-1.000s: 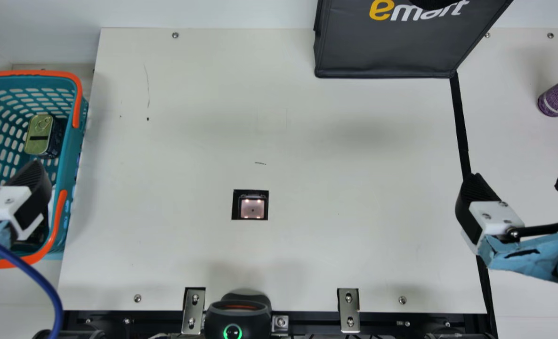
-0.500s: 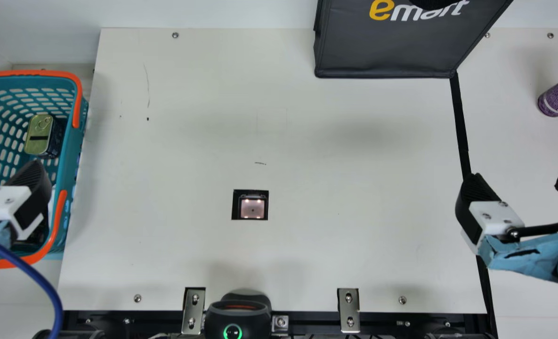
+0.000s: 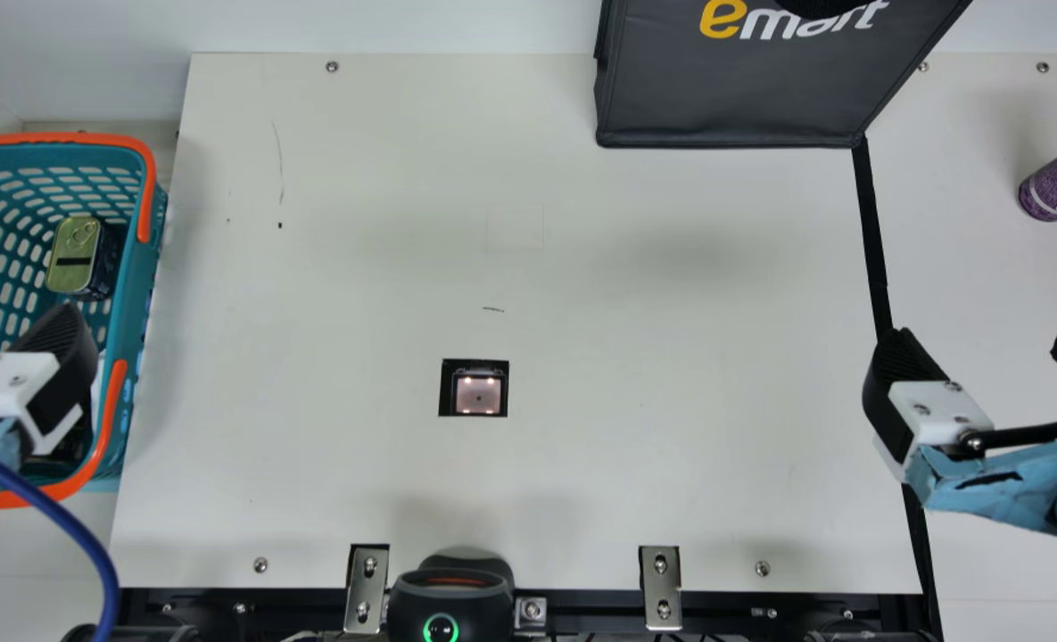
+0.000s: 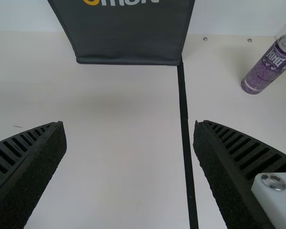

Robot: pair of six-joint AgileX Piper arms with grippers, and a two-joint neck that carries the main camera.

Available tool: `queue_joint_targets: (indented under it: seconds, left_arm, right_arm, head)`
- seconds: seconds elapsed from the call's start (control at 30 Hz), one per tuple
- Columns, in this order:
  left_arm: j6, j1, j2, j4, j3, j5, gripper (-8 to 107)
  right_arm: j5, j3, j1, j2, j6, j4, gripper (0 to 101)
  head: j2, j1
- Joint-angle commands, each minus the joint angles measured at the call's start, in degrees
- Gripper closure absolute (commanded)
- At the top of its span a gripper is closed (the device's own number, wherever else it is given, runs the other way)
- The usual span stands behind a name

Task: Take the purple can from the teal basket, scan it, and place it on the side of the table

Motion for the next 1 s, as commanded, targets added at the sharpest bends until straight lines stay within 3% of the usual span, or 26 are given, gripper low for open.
queue_joint_targets:
  seconds: [0.0,0.97]
  left_arm:
    - [0.0,0.0,0.0,0.0,0.0,0.0,9]
    - [0.0,0.0,0.0,0.0,0.0,0.0,9]
  right_arm:
    - [0.0,0.0,0.0,0.0,0.0,0.0,6]
    - [0.0,0.0,0.0,0.0,0.0,0.0,6]
  head:
    - [0.2,-1.7]
    - [0.2,-1.7]
